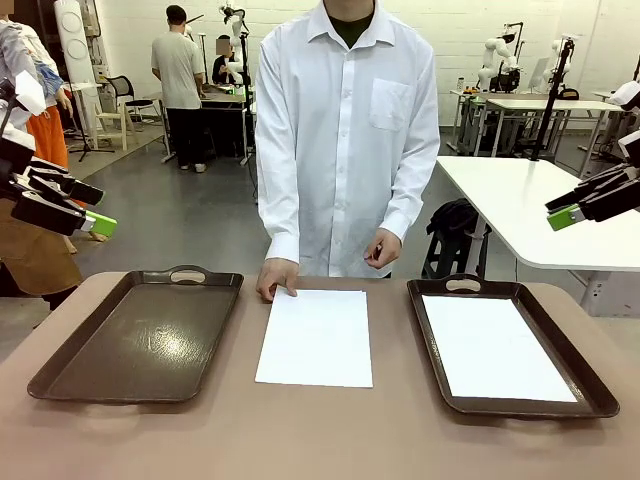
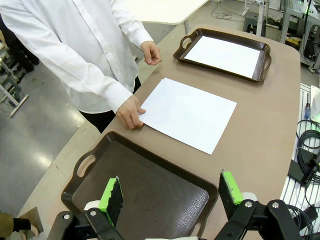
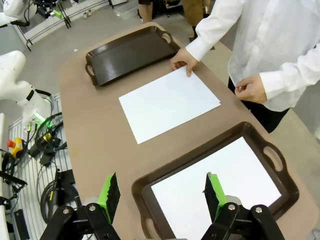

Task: Sort the A4 documents.
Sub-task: Receive the A4 Paper.

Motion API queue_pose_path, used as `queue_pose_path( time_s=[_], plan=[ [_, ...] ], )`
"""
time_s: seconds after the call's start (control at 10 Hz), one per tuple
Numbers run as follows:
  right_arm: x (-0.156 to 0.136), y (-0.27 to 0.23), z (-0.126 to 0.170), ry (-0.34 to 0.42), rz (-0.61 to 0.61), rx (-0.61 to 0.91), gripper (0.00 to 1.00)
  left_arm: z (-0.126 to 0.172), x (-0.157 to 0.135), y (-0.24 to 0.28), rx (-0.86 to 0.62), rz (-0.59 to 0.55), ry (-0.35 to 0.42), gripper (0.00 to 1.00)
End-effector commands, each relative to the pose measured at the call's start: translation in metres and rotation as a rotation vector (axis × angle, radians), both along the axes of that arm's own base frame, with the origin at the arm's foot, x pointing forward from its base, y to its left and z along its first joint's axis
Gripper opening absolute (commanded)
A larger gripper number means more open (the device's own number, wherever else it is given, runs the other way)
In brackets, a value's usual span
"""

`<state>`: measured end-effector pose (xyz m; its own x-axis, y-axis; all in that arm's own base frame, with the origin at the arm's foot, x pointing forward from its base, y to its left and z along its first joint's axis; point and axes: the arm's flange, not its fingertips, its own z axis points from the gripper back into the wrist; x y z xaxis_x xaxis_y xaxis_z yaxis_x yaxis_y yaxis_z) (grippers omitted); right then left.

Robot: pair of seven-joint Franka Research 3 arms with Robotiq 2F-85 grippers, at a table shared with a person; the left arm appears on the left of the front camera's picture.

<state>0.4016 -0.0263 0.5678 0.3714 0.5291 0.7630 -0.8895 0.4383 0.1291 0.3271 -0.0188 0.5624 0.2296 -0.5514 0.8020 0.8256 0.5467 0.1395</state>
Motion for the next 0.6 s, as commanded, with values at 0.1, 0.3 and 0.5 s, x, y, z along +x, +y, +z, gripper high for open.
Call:
queue_pose_path(
  time_s=[0.1,0.3,0.5],
  plan=[
    [0.0,0.0007,-0.0004,0.001,0.002,0.001,0.89,-0.0018,0.0021,0.0008,-0.005,-0.009,-0.005,1.0],
    [0.0,0.0007,-0.0004,0.001,0.002,0.001,0.89,-0.0018,0.0021,0.0008,-0.005,-0.009,-0.005,1.0],
    [0.0,0.0007,-0.0004,0.001,0.002,0.001,0.89,-0.0018,0.0021,0.0008,-0.005,-0.009,-0.005,1.0]
  ],
)
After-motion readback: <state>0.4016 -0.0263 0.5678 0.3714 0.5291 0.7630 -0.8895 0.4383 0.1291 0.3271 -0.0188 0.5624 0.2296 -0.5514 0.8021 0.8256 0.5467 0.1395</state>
